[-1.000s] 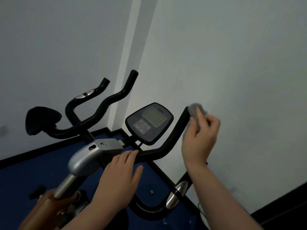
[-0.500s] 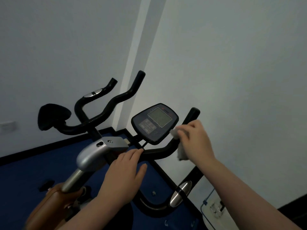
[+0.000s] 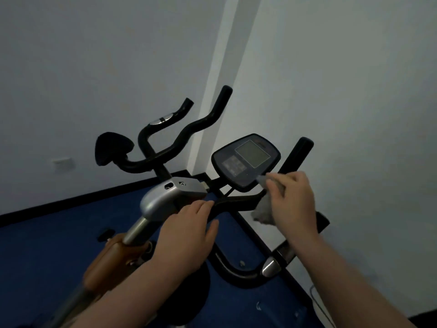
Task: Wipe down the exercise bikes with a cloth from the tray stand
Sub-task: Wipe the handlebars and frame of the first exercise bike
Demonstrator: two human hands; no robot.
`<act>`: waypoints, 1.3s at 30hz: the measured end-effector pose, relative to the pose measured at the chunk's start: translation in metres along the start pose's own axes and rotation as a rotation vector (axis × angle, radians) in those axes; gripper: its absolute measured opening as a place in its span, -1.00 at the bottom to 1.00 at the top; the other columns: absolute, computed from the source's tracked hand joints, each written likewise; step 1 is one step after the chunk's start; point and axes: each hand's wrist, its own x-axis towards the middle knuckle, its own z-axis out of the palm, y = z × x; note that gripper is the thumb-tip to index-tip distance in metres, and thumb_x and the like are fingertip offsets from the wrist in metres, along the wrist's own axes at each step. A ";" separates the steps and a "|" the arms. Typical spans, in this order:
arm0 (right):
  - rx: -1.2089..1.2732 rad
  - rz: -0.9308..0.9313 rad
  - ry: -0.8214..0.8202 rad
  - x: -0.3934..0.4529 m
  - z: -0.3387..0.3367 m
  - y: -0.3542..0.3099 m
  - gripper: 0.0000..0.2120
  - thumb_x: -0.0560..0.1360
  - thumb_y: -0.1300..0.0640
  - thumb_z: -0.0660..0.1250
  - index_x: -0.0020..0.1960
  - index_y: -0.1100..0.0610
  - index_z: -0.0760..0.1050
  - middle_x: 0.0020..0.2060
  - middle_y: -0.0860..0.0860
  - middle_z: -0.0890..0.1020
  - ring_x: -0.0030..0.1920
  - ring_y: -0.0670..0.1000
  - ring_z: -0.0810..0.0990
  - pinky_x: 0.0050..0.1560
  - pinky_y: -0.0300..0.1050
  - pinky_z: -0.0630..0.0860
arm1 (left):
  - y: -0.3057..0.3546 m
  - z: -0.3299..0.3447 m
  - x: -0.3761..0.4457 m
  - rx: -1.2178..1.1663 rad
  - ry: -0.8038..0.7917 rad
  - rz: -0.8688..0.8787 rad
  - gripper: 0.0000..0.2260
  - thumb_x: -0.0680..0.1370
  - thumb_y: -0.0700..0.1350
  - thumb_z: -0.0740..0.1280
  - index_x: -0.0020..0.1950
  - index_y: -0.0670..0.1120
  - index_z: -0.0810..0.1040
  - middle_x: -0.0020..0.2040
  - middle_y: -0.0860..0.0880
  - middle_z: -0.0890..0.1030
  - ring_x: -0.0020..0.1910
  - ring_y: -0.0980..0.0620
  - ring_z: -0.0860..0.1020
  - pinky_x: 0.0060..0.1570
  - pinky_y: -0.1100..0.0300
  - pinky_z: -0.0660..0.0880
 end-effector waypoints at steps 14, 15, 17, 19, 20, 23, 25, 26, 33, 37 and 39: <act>0.077 -0.168 -0.163 -0.024 0.029 -0.020 -0.78 0.52 0.09 0.35 0.15 0.01 0.60 -0.11 -0.11 0.43 -0.14 -0.25 0.45 -0.12 -0.45 0.37 | -0.022 -0.004 -0.030 -0.067 0.105 -0.153 -0.64 0.56 0.14 0.06 0.27 0.13 0.48 0.13 0.20 0.58 0.04 0.21 0.54 -0.12 0.27 0.51; 0.034 -0.185 -0.101 -0.014 0.021 -0.015 -0.78 0.51 0.11 0.36 0.15 0.05 0.60 -0.11 -0.09 0.43 -0.19 -0.20 0.44 -0.13 -0.45 0.34 | -0.023 -0.002 -0.031 -0.081 0.114 -0.162 -0.64 0.55 0.15 0.05 0.26 0.14 0.48 0.13 0.21 0.58 0.04 0.23 0.53 -0.12 0.29 0.50; -0.042 -0.139 -0.095 -0.007 0.017 -0.009 -0.79 0.53 0.13 0.33 0.15 0.10 0.60 -0.06 -0.06 0.44 -0.20 -0.17 0.41 -0.11 -0.37 0.33 | -0.024 -0.001 -0.033 -0.108 0.124 -0.178 -0.65 0.54 0.15 0.06 0.24 0.15 0.49 0.09 0.22 0.59 0.02 0.25 0.53 -0.14 0.31 0.49; -0.105 -0.072 -0.161 -0.017 0.030 -0.012 -0.80 0.57 0.08 0.25 0.09 0.12 0.59 -0.04 -0.04 0.45 -0.24 -0.16 0.40 -0.17 -0.38 0.30 | -0.025 0.000 -0.033 -0.112 0.130 -0.185 -0.66 0.54 0.16 0.06 0.21 0.16 0.50 0.05 0.22 0.59 -0.02 0.27 0.53 -0.19 0.35 0.46; -0.117 -0.081 -0.173 -0.028 0.039 -0.019 -0.81 0.58 0.07 0.23 0.07 0.10 0.58 -0.04 -0.05 0.45 -0.25 -0.18 0.40 -0.21 -0.40 0.29 | -0.025 0.000 -0.033 -0.112 0.130 -0.186 -0.66 0.54 0.16 0.06 0.20 0.16 0.50 0.04 0.22 0.60 -0.04 0.27 0.53 -0.21 0.36 0.44; -0.147 -0.245 -0.220 -0.065 0.064 -0.043 -0.73 0.54 0.12 0.29 0.24 0.07 0.49 0.02 -0.04 0.44 -0.14 -0.12 0.48 -0.18 -0.36 0.40 | -0.027 0.001 -0.034 -0.109 0.128 -0.175 -0.65 0.54 0.17 0.04 0.21 0.16 0.48 0.05 0.22 0.59 -0.03 0.28 0.52 -0.19 0.33 0.48; -0.131 -0.278 -0.260 -0.073 0.069 -0.047 -0.61 0.52 0.14 0.33 0.34 0.07 0.42 0.08 -0.03 0.39 -0.05 -0.09 0.48 -0.16 -0.30 0.48 | -0.028 0.001 -0.035 -0.119 0.126 -0.167 -0.65 0.54 0.17 0.04 0.22 0.16 0.48 0.07 0.22 0.59 -0.01 0.28 0.52 -0.14 0.31 0.50; -0.114 -0.259 -0.257 -0.072 0.067 -0.045 -0.58 0.51 0.12 0.35 0.36 0.03 0.41 0.11 -0.04 0.35 -0.01 -0.10 0.46 -0.14 -0.33 0.47 | -0.028 0.001 -0.035 -0.126 0.126 -0.167 -0.64 0.54 0.17 0.03 0.22 0.16 0.47 0.07 0.22 0.58 0.00 0.29 0.51 -0.12 0.31 0.50; 0.057 -0.139 -0.117 -0.032 0.028 -0.024 -0.73 0.47 0.21 0.37 0.15 0.03 0.60 -0.04 -0.07 0.49 -0.13 -0.11 0.51 -0.14 -0.44 0.33 | -0.030 0.004 -0.043 -0.226 0.159 -0.231 -0.66 0.51 0.20 0.06 0.18 0.21 0.49 0.04 0.28 0.55 0.01 0.33 0.47 -0.13 0.40 0.43; -0.110 -0.134 -0.157 -0.017 0.036 -0.039 -0.76 0.55 0.19 0.26 0.18 0.08 0.57 0.00 -0.03 0.44 -0.15 -0.08 0.45 -0.14 -0.26 0.35 | -0.032 0.007 -0.044 -0.289 0.169 -0.243 -0.66 0.49 0.23 0.09 0.17 0.22 0.48 0.02 0.29 0.52 -0.01 0.32 0.47 -0.14 0.38 0.44; -0.205 -0.180 -0.236 -0.034 0.053 -0.050 -0.76 0.55 0.21 0.23 0.15 0.05 0.58 0.06 0.00 0.45 -0.07 -0.03 0.46 -0.10 -0.22 0.37 | -0.033 0.010 -0.046 -0.318 0.177 -0.255 -0.67 0.48 0.25 0.09 0.16 0.22 0.47 0.03 0.30 0.52 0.01 0.31 0.47 -0.12 0.31 0.49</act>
